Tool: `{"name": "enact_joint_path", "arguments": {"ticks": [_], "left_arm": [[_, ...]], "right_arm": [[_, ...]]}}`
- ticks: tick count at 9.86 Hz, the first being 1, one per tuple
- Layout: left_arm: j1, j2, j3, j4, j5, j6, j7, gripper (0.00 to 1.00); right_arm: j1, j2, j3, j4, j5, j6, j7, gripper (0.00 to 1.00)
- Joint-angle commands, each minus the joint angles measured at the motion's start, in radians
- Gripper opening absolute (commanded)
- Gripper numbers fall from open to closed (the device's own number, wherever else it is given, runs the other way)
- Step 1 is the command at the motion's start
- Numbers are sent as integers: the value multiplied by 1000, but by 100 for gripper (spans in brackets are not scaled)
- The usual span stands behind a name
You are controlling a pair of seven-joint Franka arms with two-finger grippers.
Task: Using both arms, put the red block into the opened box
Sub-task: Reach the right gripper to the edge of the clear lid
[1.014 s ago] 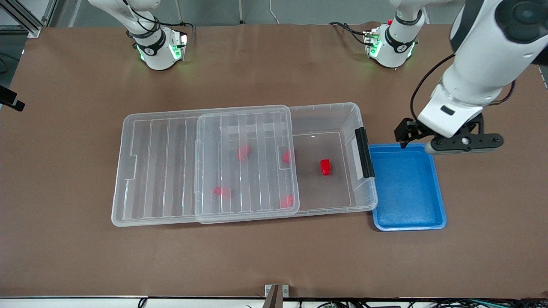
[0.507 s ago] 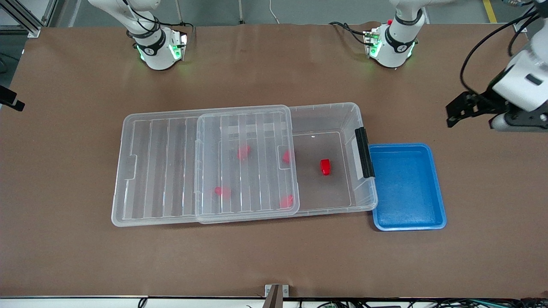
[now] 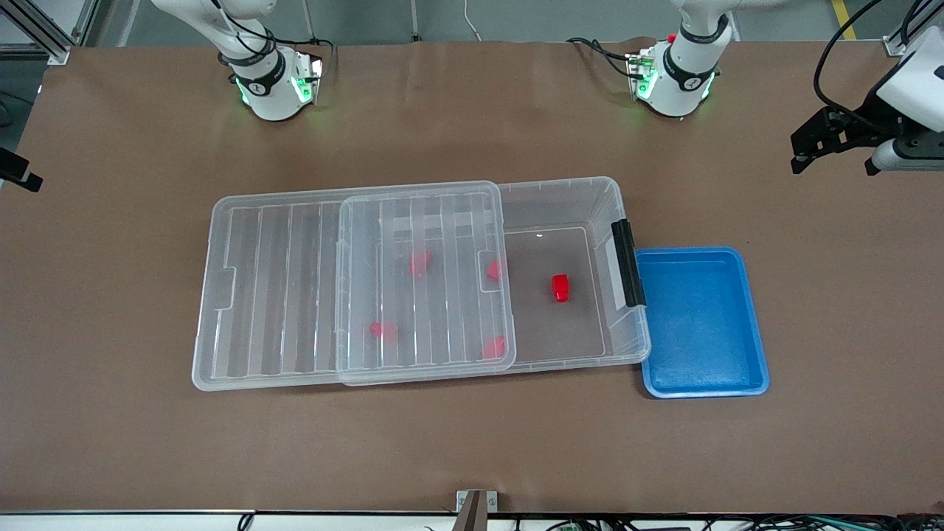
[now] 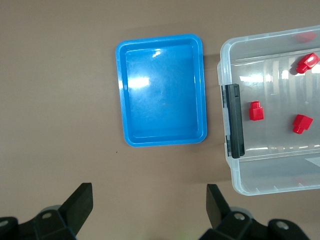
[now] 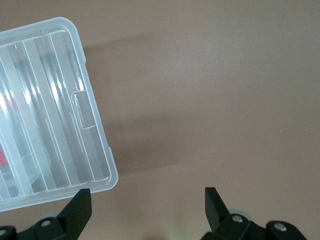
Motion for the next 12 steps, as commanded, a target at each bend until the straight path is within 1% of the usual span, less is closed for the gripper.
{"name": "enact_joint_path", "arguments": {"ticks": [1,6,7,8,9,10,11,12], "left_arm": [[-10,-2,8,-41,1,3,4,100],[-7,-1,9,-39,-14,11,4,100],[-7,-1,9,-39,-14,11,4,100],[-7,-1,9,-39,-14,11,4,100],[-7,-1,9,-39,-14,11,1,100],[-7,1,9,-39,-14,11,1,100],[-7,1,9,-39,-14,12,1,100],[-7,4,9,-39,-14,12,1,100]], "right_arm": [[0,-14,0,-6,-6,2,-7,100],[-3,-14,-2,-7,-6,1,-13,100],[-7,-5,-2,-19,-4,8,-24,100],[-7,31,-2,-58,-4,57,-76,98],[-9,51,-2,-163,-3,208,-158,71],[-7,80,-2,-266,-3,364,-230,37],[2,127,0,-318,-3,472,-243,9],[16,176,8,-325,0,511,-248,0]]}}
